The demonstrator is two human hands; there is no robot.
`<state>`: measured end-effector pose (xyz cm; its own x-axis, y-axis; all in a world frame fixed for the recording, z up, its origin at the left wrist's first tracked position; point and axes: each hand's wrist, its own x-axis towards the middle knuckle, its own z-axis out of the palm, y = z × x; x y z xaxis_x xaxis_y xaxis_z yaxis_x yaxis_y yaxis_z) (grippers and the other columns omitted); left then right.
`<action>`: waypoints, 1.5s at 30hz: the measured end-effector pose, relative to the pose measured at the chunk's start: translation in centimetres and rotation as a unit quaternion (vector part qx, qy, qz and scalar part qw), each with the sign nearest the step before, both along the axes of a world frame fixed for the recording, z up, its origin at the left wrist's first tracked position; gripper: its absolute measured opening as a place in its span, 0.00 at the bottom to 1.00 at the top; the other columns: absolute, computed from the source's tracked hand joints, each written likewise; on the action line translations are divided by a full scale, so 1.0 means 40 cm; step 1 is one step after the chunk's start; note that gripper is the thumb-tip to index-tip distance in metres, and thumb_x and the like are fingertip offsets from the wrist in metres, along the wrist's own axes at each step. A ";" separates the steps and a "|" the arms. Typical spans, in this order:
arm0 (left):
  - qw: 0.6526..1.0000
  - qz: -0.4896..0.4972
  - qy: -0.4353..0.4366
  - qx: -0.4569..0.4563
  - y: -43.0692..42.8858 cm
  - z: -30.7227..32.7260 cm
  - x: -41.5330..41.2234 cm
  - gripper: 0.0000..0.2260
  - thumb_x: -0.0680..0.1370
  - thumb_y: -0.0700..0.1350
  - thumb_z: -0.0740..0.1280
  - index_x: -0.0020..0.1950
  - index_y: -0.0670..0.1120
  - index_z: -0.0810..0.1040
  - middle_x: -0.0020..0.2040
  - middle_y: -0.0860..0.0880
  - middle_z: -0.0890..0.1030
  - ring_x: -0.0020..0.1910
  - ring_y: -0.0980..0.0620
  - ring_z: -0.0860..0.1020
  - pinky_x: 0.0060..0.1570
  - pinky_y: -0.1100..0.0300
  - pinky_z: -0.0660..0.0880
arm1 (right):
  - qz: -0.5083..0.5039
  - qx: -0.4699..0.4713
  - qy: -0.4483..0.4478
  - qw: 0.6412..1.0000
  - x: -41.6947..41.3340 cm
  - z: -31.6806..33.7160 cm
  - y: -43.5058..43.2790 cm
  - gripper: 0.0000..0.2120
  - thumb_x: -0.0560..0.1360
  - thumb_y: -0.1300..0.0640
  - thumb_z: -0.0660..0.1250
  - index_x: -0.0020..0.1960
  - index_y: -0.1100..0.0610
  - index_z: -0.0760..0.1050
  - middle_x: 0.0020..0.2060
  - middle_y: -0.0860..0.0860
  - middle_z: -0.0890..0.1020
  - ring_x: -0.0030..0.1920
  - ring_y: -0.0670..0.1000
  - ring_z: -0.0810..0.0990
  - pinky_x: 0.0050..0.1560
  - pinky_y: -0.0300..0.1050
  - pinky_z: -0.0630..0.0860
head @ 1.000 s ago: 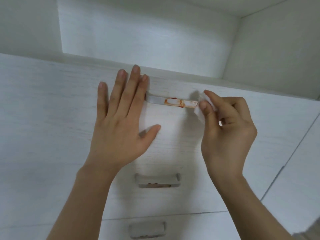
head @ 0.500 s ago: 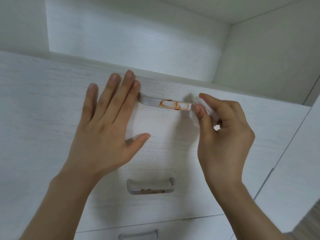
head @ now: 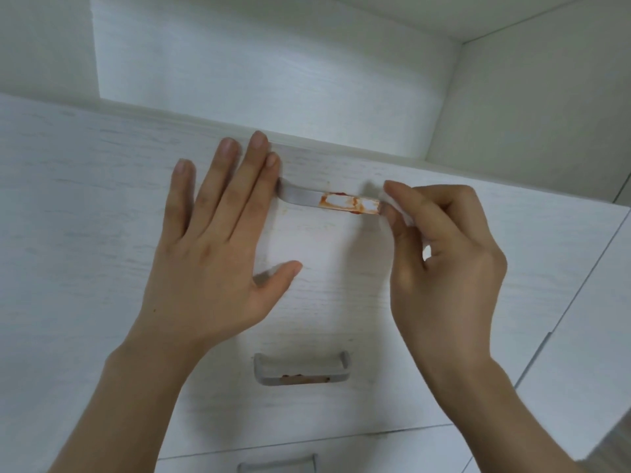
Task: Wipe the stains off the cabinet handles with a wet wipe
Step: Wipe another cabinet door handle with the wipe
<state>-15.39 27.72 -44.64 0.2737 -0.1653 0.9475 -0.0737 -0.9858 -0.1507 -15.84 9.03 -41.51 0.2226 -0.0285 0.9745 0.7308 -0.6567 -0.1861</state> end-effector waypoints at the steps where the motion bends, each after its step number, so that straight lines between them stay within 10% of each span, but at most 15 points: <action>1: 1.000 0.000 0.000 -0.001 0.000 0.000 0.000 0.40 0.73 0.60 0.63 0.77 0.39 0.55 0.77 0.42 0.55 0.77 0.44 0.52 0.75 0.46 0.43 | 0.004 -0.002 0.008 1.000 0.001 -0.003 -0.007 0.12 0.74 0.69 0.66 0.56 0.59 0.79 0.44 0.46 0.74 0.39 0.41 0.71 0.43 0.22 0.64; 18: 1.000 0.001 -0.005 0.000 -0.002 0.000 0.002 0.40 0.72 0.60 0.62 0.77 0.40 0.54 0.77 0.43 0.55 0.77 0.44 0.52 0.74 0.45 0.44 | 0.092 0.251 -0.010 0.963 0.023 -0.047 0.065 0.12 0.74 0.61 0.68 0.57 0.52 0.77 0.40 0.42 0.72 0.40 0.38 0.73 0.42 0.26 0.68; 29: 1.000 0.002 0.004 -0.004 -0.003 -0.001 0.002 0.41 0.72 0.60 0.62 0.77 0.40 0.53 0.77 0.44 0.54 0.77 0.45 0.50 0.75 0.46 0.42 | 0.013 0.017 0.003 1.000 -0.015 0.003 0.043 0.10 0.75 0.65 0.66 0.54 0.56 0.80 0.43 0.44 0.74 0.39 0.52 0.77 0.40 0.28 0.67; 45: 1.000 -0.004 0.021 -0.007 -0.002 0.005 -0.008 0.41 0.72 0.60 0.62 0.77 0.41 0.53 0.77 0.46 0.51 0.77 0.46 0.49 0.75 0.48 0.40 | 0.029 0.069 0.039 0.996 -0.025 0.010 0.032 0.09 0.76 0.61 0.64 0.53 0.52 0.80 0.42 0.37 0.75 0.42 0.43 0.75 0.43 0.23 0.67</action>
